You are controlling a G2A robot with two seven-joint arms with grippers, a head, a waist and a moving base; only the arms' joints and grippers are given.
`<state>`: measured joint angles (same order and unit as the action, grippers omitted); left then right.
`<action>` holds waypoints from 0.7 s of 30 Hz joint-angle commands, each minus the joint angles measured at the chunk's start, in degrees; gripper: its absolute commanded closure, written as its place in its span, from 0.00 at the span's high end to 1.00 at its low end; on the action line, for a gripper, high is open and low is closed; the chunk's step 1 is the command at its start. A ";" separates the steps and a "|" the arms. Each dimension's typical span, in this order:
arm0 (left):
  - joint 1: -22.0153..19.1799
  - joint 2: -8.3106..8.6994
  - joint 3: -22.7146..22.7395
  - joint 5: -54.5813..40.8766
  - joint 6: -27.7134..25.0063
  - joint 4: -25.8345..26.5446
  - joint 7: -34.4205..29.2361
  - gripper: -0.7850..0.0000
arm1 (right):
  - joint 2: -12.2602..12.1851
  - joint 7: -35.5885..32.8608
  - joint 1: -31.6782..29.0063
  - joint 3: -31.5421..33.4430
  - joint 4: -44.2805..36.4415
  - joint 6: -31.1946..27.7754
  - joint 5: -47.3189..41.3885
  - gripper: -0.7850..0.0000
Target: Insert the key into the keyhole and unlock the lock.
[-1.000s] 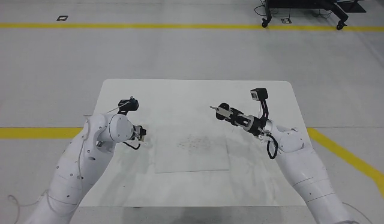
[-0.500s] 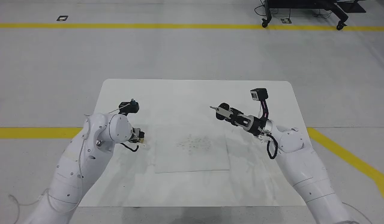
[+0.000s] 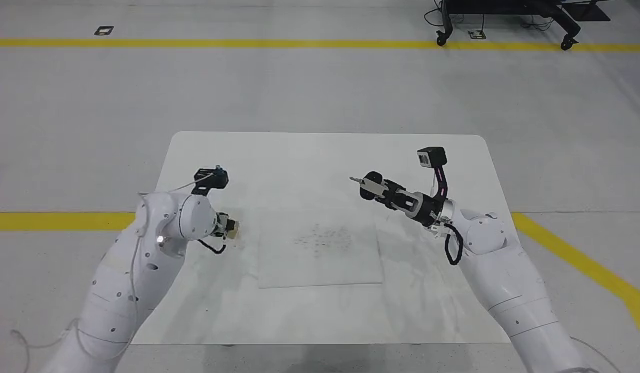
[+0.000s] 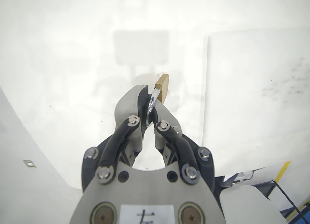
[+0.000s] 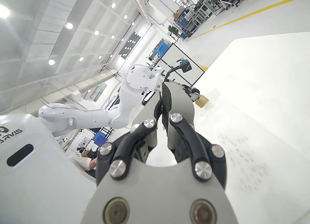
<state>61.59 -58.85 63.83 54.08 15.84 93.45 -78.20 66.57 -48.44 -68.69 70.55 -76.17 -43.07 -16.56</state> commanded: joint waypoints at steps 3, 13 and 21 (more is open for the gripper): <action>2.75 0.02 3.54 -6.87 -3.28 2.80 8.75 0.00 | 0.00 0.00 0.00 0.00 0.00 0.00 0.00 0.00; 12.14 -1.04 14.19 -49.86 -32.91 2.38 34.91 0.00 | 0.00 0.00 0.00 0.00 0.00 0.00 0.00 0.00; 10.45 -1.11 12.73 -50.09 -37.26 -0.82 32.58 0.00 | 0.00 0.00 0.00 0.00 0.00 0.00 0.00 0.00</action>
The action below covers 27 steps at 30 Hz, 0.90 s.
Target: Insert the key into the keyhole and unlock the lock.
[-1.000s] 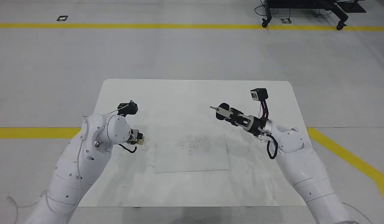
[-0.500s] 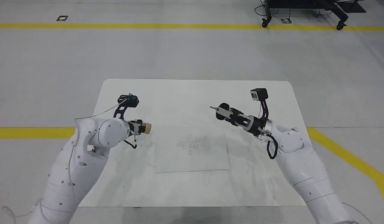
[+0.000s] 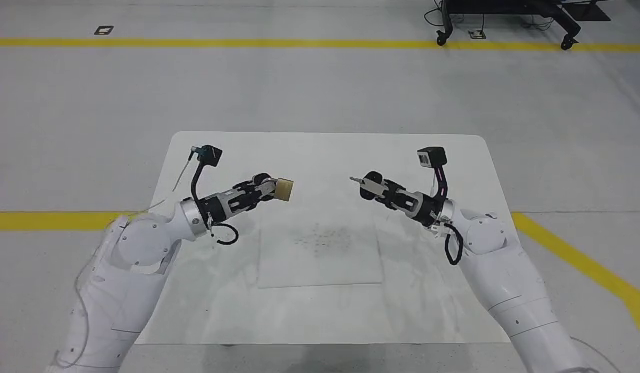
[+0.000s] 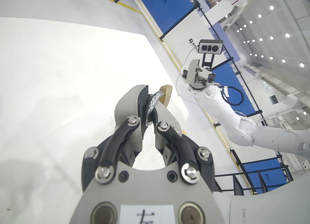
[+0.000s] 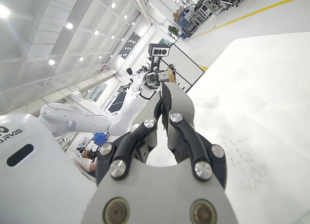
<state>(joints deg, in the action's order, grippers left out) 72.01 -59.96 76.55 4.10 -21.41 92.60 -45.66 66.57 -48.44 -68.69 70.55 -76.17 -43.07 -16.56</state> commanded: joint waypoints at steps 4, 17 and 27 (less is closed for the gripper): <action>0.27 -0.07 -0.30 -0.38 0.04 0.10 0.52 0.00 | 0.52 1.28 1.10 -2.30 1.43 3.47 -0.45 0.00; -7.40 -2.40 -11.13 -22.57 -8.14 -12.88 -11.13 0.00 | 3.61 5.56 10.12 -10.46 8.87 2.10 -3.30 0.00; -12.05 -3.15 -13.34 -25.84 -8.78 -19.14 -14.41 0.00 | 5.63 3.26 15.20 -15.32 14.71 1.71 -5.00 0.00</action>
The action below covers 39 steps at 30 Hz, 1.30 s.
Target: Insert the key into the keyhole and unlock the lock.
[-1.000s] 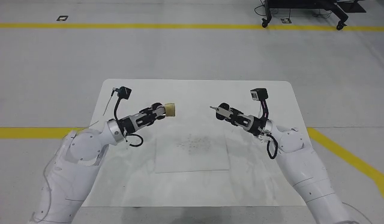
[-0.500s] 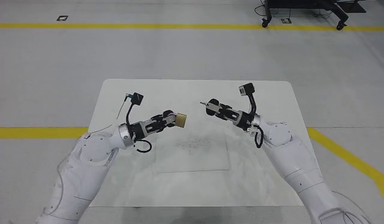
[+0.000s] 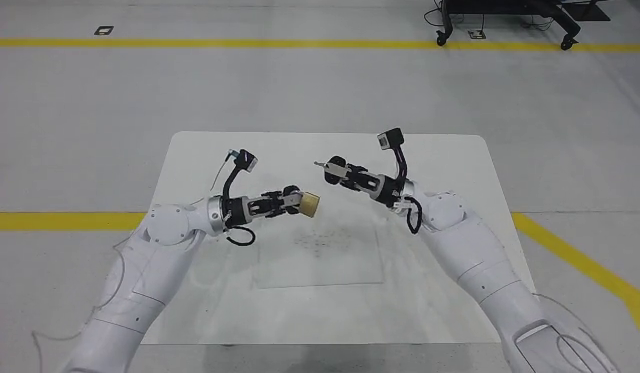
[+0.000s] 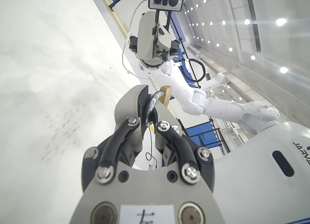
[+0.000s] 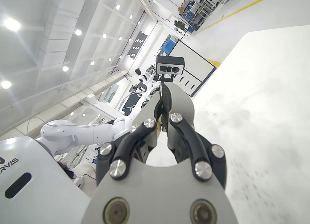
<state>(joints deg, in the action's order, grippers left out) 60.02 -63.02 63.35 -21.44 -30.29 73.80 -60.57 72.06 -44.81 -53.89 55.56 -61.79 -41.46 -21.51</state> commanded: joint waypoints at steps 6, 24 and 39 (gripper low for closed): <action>-0.84 -0.50 -0.78 -2.20 1.98 -2.47 2.10 0.00 | 0.66 -6.77 1.07 -2.43 0.82 -0.22 -2.61 0.00; -4.41 -0.57 -1.85 9.21 3.49 -3.66 5.05 0.00 | 0.36 -8.30 0.34 -0.08 0.97 -3.23 -7.26 0.00; -4.67 -1.48 -1.49 0.31 16.70 -1.91 10.81 0.00 | -2.89 1.89 -7.44 9.93 -11.43 -3.75 12.46 0.00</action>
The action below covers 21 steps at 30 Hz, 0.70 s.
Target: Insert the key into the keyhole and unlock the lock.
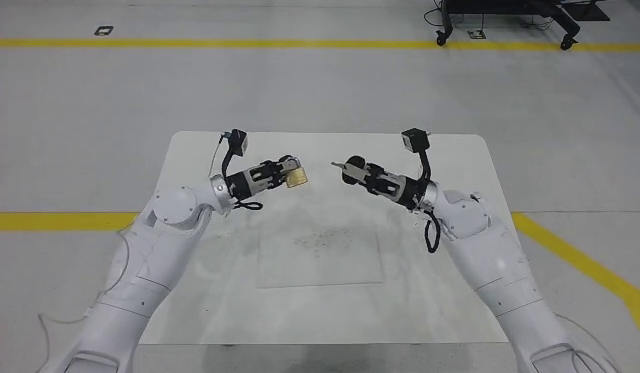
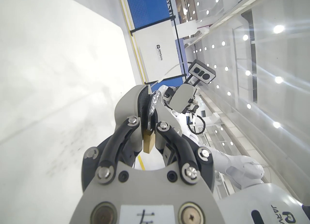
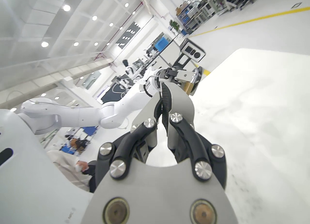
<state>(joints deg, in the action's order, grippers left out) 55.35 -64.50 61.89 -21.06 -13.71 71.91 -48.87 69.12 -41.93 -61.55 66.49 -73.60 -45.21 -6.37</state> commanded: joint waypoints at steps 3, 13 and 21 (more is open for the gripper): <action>-0.01 0.00 -0.03 -0.07 0.11 -0.02 -0.89 0.00 | 0.05 -0.98 0.22 -1.00 0.38 0.00 -2.68 0.00; 2.81 -1.45 -0.80 -22.19 27.63 -0.16 3.61 0.00 | -0.16 0.74 1.13 -2.91 -4.75 -1.14 18.30 0.00; 0.42 -1.66 -3.28 -21.57 41.31 -0.82 1.97 0.00 | -2.16 -3.09 -0.39 -0.95 -21.97 -11.95 48.26 0.00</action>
<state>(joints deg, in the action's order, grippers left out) 56.01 -66.05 58.85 -41.91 26.70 71.38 -46.42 67.17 -44.44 -61.67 65.23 -93.81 -56.93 38.13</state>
